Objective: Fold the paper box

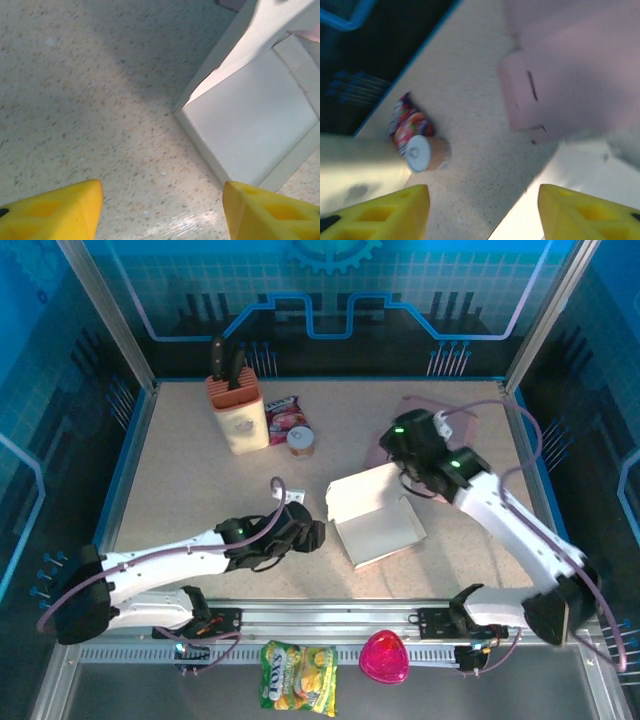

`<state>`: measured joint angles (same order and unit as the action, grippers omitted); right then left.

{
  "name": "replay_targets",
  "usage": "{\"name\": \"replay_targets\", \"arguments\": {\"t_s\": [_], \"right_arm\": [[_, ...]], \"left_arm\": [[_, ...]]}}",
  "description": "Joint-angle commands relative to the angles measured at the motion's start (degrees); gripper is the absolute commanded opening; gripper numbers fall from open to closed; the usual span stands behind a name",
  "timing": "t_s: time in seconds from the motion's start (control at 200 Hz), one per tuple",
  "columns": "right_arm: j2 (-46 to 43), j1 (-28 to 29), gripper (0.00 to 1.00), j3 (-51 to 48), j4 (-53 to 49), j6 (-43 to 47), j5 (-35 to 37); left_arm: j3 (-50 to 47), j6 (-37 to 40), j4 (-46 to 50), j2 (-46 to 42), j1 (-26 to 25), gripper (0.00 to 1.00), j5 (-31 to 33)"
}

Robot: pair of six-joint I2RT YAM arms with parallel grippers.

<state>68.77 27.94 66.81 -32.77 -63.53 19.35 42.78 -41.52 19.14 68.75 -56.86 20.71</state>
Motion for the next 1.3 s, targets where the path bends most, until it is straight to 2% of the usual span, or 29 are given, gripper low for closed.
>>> {"name": "replay_targets", "arguments": {"t_s": [0.0,0.14,0.275,0.735,1.035,1.181,1.296], "right_arm": [[-6.2,-9.1,0.58,-5.5,14.0,34.7,-20.8],[-5.7,-21.1,0.53,-6.7,6.0,45.4,-33.5],[-1.7,-26.0,0.51,-6.5,1.2,47.4,-36.2],[0.9,-26.6,0.49,-8.4,4.4,47.2,-38.7],[0.8,-26.6,0.48,-8.5,4.2,47.6,-40.2],[-0.2,-26.4,0.49,-9.5,4.3,48.4,-41.3],[-1.5,-25.1,0.52,-10.9,5.3,49.4,-41.7]], "left_arm": [[5.3,5.1,2.1,3.3,0.2,0.65,0.2],[11.2,7.3,4.8,9.0,1.7,0.64,1.8],[14.7,9.0,5.3,13.0,3.0,0.58,3.4],[20.5,15.4,4.3,20.7,4.7,0.32,2.7],[20.5,17.6,5.2,21.1,5.4,0.00,2.6],[19.5,21.2,6.3,19.2,6.7,0.00,3.0],[17.5,26.2,7.4,14.8,9.2,0.00,0.8]]}}
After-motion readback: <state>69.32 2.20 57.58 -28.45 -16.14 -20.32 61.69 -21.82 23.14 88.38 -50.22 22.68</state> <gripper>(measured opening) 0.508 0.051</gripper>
